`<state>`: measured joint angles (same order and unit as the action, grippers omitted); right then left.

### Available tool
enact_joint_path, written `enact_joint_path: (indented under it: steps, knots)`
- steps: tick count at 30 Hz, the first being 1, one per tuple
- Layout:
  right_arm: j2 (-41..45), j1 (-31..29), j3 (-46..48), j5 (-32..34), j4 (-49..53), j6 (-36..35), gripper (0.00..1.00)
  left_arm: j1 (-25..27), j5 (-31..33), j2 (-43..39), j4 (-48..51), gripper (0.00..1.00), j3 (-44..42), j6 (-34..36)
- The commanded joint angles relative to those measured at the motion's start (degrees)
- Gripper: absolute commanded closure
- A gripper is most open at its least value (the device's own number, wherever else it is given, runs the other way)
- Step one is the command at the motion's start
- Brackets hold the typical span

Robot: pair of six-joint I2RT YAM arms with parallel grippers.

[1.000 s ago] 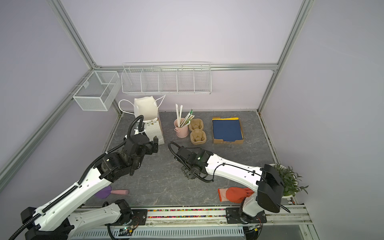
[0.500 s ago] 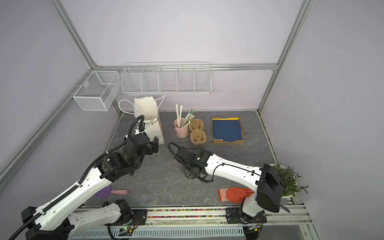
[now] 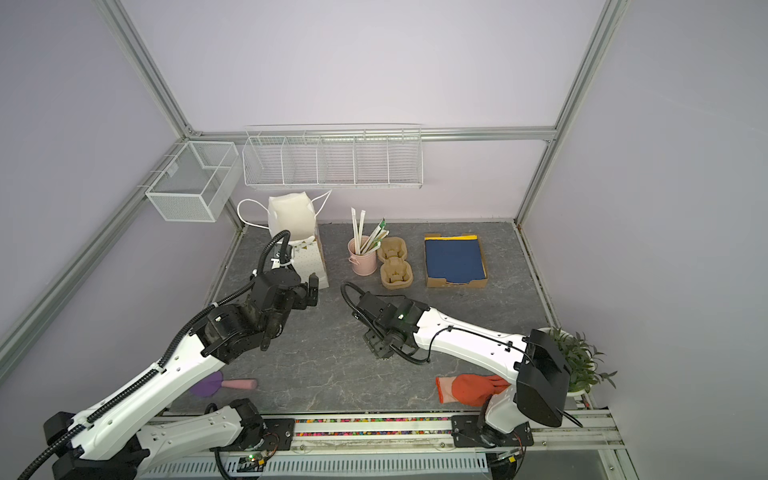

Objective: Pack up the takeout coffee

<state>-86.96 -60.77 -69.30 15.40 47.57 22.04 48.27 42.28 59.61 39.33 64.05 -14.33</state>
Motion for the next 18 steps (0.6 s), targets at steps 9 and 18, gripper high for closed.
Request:
enact_joint_path:
  steps: [9,18]
  knots:
    - [-5.29,1.08,2.32,-4.40,10.15,-0.90,0.30,-0.20,-2.27,1.51,2.44,0.00,0.43,-1.10]
    - [-6.13,1.22,1.93,-6.28,10.56,-1.92,0.30,-0.20,-19.20,6.11,8.00,0.00,1.83,-14.77]
